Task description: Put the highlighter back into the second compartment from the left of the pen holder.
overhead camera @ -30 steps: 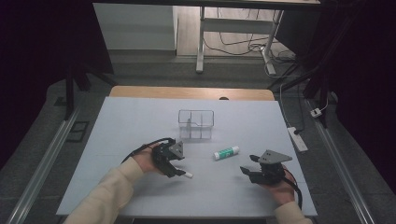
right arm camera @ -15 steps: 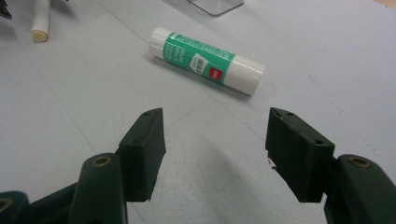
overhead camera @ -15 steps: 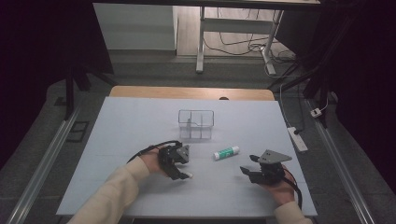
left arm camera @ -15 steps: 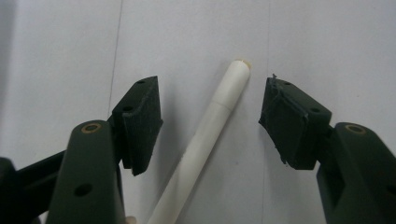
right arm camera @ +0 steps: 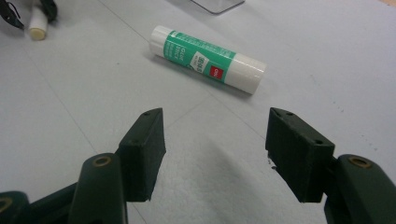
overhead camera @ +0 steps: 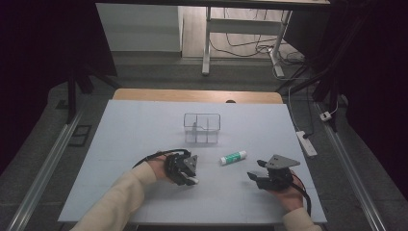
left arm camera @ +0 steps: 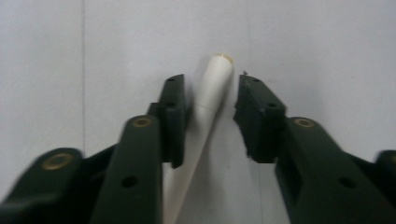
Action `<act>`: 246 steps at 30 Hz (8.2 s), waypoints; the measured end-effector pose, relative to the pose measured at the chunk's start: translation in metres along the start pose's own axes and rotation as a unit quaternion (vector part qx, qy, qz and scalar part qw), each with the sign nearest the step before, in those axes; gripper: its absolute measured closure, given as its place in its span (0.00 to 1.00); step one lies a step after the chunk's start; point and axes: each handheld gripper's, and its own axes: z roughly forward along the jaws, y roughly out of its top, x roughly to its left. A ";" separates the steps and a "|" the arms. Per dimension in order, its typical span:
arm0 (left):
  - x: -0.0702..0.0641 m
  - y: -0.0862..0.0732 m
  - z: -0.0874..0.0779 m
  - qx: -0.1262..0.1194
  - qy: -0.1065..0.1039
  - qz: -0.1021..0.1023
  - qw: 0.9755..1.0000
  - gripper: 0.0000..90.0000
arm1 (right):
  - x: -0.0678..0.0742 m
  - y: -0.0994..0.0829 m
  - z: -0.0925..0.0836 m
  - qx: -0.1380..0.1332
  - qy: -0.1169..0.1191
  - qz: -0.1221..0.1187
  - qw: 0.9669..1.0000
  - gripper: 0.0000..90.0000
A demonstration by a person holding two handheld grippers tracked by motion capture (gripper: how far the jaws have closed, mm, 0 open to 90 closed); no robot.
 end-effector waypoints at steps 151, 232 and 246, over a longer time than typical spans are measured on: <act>0.031 0.012 -0.115 -0.336 0.212 -0.196 0.897 0.88 | -0.001 0.000 0.000 0.002 -0.003 -0.006 1.000 0.41; 0.129 0.055 -0.101 -0.376 0.228 -0.228 0.869 0.87 | -0.005 -0.003 0.000 0.007 -0.001 0.002 1.000 0.41; 0.124 0.033 -0.090 -0.337 0.226 -0.244 0.881 0.58 | -0.004 -0.004 0.000 0.007 -0.001 0.001 1.000 0.41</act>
